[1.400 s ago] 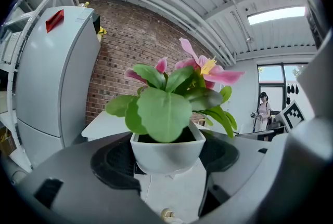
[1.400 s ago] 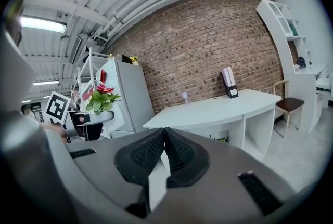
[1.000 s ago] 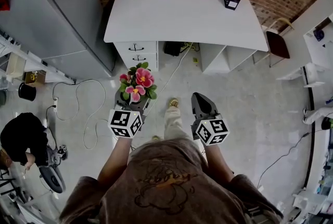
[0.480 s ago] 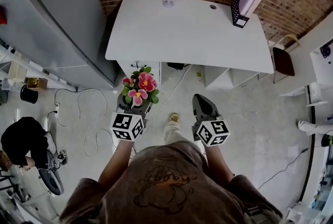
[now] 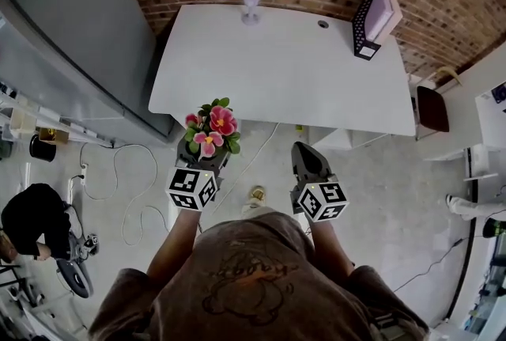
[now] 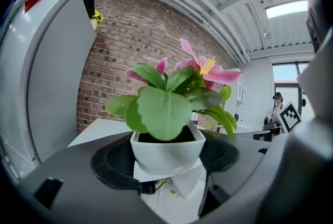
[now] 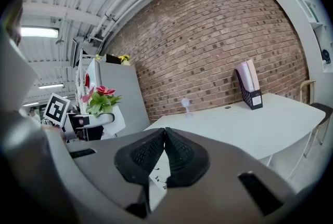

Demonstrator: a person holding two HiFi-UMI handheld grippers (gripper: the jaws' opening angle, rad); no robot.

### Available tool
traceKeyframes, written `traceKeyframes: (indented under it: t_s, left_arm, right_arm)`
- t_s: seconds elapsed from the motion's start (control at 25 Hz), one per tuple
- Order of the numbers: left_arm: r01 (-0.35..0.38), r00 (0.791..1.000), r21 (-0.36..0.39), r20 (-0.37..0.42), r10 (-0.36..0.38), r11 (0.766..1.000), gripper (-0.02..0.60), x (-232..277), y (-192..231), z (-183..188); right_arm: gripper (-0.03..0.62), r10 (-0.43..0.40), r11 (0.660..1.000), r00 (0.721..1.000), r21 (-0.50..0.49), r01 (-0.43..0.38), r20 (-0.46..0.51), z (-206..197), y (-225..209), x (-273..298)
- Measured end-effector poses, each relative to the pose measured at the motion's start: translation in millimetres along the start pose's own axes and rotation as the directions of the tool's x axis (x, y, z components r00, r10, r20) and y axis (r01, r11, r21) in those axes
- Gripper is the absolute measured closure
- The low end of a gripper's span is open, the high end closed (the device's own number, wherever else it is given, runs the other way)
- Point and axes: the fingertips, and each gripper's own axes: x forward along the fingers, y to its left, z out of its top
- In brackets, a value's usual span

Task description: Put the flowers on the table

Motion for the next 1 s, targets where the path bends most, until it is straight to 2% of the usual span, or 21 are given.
traceKeyframes:
  t_s: [0.16, 0.32, 0.56, 1.0]
  left_arm:
    - [-0.024, 1.0, -0.041, 0.008, 0.025, 0.999, 0.221, 33, 4, 6]
    - [-0.04, 0.999, -0.039, -0.001, 0.04, 0.998, 0.221, 56, 3, 8]
    - [-0.052, 0.999, -0.036, -0.004, 0.052, 0.998, 0.221, 80, 13, 16]
    - [0.003, 1.0, -0.018, -0.006, -0.003, 1.0, 0.221, 145, 42, 21]
  right_arm:
    - [0.591, 0.021, 1.0, 1.0, -0.005, -0.021, -0.012, 11, -26, 21]
    - [0.591, 0.04, 0.999, 0.999, 0.0, -0.04, -0.022, 19, -45, 38]
    - [0.59, 0.07, 0.998, 0.997, 0.006, -0.07, -0.029, 26, -49, 61]
    - [0.591, 0.018, 1.0, 1.0, -0.001, -0.018, -0.018, 39, -78, 109]
